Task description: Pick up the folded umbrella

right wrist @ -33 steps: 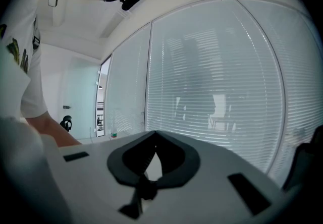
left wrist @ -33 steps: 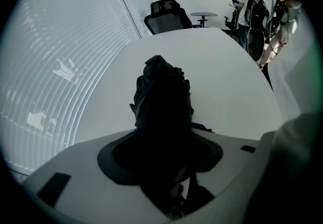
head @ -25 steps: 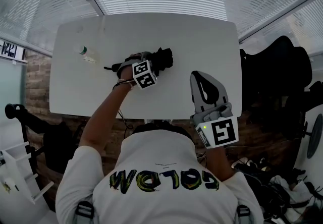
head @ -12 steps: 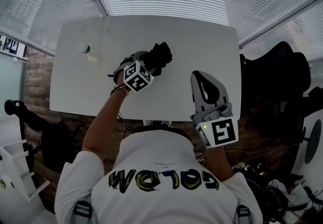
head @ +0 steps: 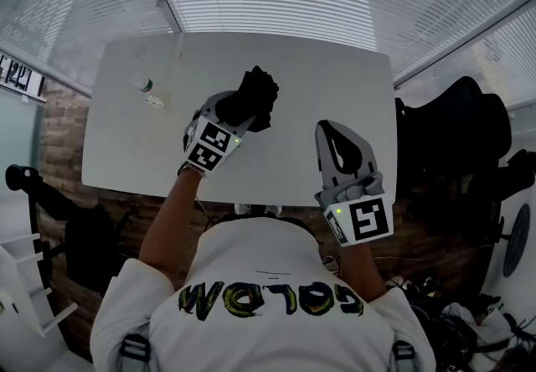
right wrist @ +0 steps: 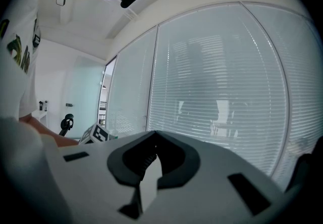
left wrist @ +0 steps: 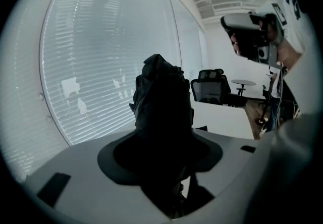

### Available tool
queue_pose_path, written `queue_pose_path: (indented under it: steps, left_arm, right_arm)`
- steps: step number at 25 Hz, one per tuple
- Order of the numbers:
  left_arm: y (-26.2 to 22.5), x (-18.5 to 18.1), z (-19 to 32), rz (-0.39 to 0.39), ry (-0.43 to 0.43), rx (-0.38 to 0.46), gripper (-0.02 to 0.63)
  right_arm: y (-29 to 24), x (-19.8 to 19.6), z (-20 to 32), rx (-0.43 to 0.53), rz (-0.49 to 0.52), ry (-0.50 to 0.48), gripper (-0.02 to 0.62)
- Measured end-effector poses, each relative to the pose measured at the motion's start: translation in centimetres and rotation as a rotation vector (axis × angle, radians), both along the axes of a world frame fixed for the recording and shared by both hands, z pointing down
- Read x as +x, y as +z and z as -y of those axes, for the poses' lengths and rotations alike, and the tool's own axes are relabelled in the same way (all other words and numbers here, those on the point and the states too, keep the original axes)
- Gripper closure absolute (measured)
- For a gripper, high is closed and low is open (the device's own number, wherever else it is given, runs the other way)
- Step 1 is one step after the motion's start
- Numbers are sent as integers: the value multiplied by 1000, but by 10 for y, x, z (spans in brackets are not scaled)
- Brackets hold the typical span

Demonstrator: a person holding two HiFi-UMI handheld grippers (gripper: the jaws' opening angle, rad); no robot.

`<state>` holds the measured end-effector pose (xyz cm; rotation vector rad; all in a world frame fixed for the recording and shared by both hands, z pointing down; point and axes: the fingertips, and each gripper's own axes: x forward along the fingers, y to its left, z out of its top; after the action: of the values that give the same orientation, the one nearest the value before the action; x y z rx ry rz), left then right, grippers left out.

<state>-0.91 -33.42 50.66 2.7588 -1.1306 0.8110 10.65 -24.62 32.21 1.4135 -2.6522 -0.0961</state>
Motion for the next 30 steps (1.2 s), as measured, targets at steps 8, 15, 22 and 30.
queue_pose_path:
  steps: [8, 15, 22, 30]
  left_arm:
    - [-54, -15, -23, -188, -81, 94, 367]
    - [-105, -32, -42, -341, -142, 176, 366]
    - [-142, -49, -60, -415, -176, 255, 365]
    - [-171, -63, -79, -510, -231, 356, 367]
  right_arm:
    - [3, -3, -2, -5, -2, 0, 583]
    - [4, -10, -2, -8, -3, -9, 583]
    - [5, -12, 0, -9, -2, -6, 583]
    - [5, -9, 6, -10, -1, 1, 584]
